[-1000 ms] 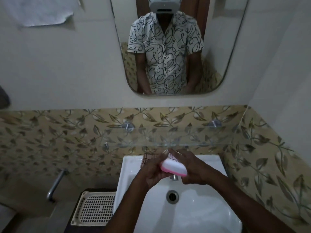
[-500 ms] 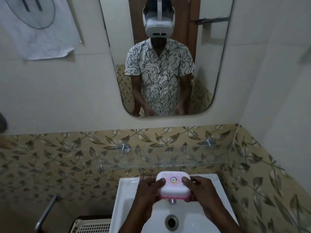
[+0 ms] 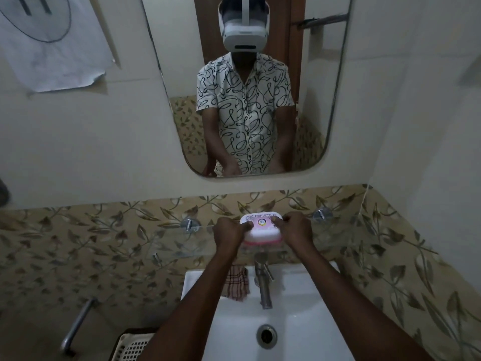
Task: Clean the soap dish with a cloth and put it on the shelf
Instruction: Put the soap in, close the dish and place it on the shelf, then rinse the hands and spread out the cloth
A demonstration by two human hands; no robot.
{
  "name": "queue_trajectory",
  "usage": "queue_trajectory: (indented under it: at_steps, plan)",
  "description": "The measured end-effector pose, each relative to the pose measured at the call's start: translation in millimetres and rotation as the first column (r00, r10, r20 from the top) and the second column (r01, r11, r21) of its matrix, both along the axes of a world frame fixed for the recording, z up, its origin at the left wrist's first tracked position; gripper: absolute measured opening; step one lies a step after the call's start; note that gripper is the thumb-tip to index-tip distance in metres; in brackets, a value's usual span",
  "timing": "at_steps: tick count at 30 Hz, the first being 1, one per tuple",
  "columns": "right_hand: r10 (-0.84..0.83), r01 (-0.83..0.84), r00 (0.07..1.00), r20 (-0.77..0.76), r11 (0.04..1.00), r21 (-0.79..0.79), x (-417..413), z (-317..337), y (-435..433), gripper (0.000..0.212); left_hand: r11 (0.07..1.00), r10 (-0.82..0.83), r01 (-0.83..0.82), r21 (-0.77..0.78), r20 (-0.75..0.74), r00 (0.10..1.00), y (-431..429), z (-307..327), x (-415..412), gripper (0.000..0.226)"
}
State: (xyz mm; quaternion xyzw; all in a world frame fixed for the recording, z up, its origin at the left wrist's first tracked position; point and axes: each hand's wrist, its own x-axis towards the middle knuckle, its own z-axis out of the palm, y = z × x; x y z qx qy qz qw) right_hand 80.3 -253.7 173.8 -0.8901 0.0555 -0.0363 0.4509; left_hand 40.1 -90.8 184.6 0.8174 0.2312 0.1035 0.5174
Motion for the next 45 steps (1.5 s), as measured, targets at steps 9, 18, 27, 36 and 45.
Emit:
queue_trajectory:
  at_steps: [9, 18, 27, 36, 45]
  plan:
    - [-0.072, 0.065, 0.995, 0.075, 0.994, 0.087, -3, -10, -6, 0.043, 0.982, 0.124, -0.139, 0.125, 0.120, 0.985, -4, 2, -12, 0.045]
    - [0.001, -0.024, 0.979, 0.204, 0.994, 0.109, -112, -90, -5, 0.017, 0.937, 0.336, -0.315, 0.148, -0.149, 0.930, 53, -163, -98, 0.040]
    - [0.299, -0.313, 0.940, 0.165, 0.947, 0.067, -154, -186, 17, 0.019, 0.984, 0.117, -0.058, 0.170, -0.360, 0.926, 69, -230, 8, 0.037]
    - [0.429, -0.431, 0.897, 0.109, 0.902, -0.005, -136, -184, 14, 0.041, 0.874, -0.191, -0.019, -0.485, -0.382, 0.904, 73, -184, -8, 0.008]
    - [0.569, -0.501, 0.808, -0.153, 0.800, 0.331, -100, -134, 57, 0.073, 0.642, -0.243, 0.041, -0.766, -0.151, 0.958, 46, -126, -74, 0.046]
